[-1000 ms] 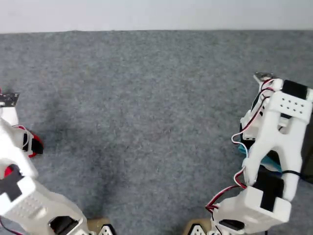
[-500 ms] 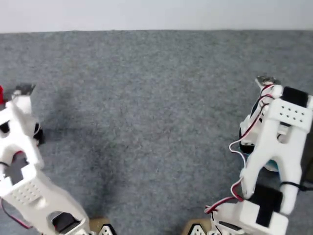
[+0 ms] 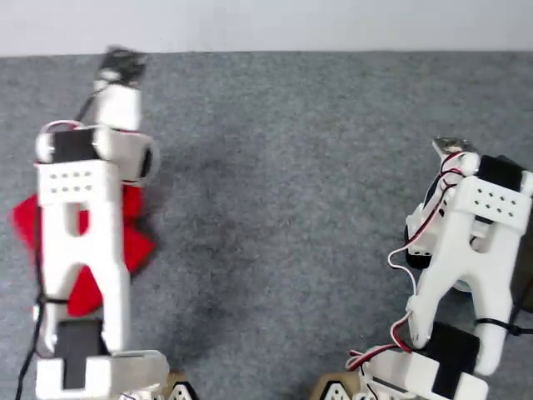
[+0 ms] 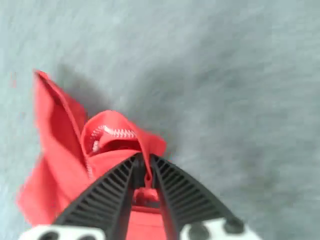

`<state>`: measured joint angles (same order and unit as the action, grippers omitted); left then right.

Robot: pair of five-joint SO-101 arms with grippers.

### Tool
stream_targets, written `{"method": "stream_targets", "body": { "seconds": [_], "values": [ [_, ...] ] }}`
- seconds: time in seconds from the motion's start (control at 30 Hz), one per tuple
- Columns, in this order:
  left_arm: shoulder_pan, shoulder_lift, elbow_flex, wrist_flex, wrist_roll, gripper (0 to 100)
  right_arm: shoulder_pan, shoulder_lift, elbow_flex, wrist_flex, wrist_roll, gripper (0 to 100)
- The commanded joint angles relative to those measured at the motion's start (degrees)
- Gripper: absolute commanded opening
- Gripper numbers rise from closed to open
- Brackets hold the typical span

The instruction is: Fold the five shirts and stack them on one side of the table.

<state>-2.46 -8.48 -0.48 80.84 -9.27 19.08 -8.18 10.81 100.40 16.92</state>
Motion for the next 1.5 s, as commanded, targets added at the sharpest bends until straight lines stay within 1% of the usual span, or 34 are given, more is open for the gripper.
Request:
{"method": "stream_targets", "body": {
  "seconds": [0.0,0.13,0.23,0.33,0.43,0.53,0.7,0.87,0.97,1.1,1.3,1.37,1.47],
  "values": [
    [11.9,-8.2,-3.6,0.0,1.3,1,-0.3,-3.0,-0.5,2.0,-0.7,0.9],
    [22.4,-12.0,-4.4,-0.9,1.4,1,-0.3,-3.0,-0.5,2.0,-0.7,0.9],
    [27.0,-12.4,-4.4,0.6,1.5,6,-0.4,-3.0,-0.5,2.0,-0.7,0.9],
    [27.6,-12.3,-4.3,2.5,3.1,16,-0.4,-3.0,-0.5,2.0,-0.7,0.9],
    [27.5,-12.2,-4.3,3.8,6.0,20,-0.4,-2.9,-0.5,2.0,-0.7,0.9],
    [28.7,-11.6,-2.1,6.2,4.5,20,-0.4,-2.8,-0.5,2.0,-0.7,0.9],
    [30.0,-9.0,5.8,10.0,0.8,20,-0.4,-2.7,-0.5,2.0,-0.8,0.9],
    [32.4,-5.6,13.7,10.9,-1.8,20,-0.4,-2.7,0.7,2.0,-0.8,0.9],
    [34.0,-1.8,17.1,10.6,-1.6,20,-0.4,-2.7,2.0,1.9,-0.8,0.9],
    [35.4,5.5,17.6,10.5,-1.4,20,-0.4,-2.6,2.8,1.9,-0.8,0.9],
    [35.4,15.9,17.6,6.3,-1.3,21,-0.7,-2.6,2.8,0.3,-0.7,0.9],
    [35.7,18.2,17.5,6.2,-1.4,21,-0.7,-2.6,2.8,0.3,-0.7,0.9],
    [38.0,18.9,17.6,6.2,-1.4,21,-0.7,-2.6,2.8,0.3,-0.7,0.9]
  ]
}}
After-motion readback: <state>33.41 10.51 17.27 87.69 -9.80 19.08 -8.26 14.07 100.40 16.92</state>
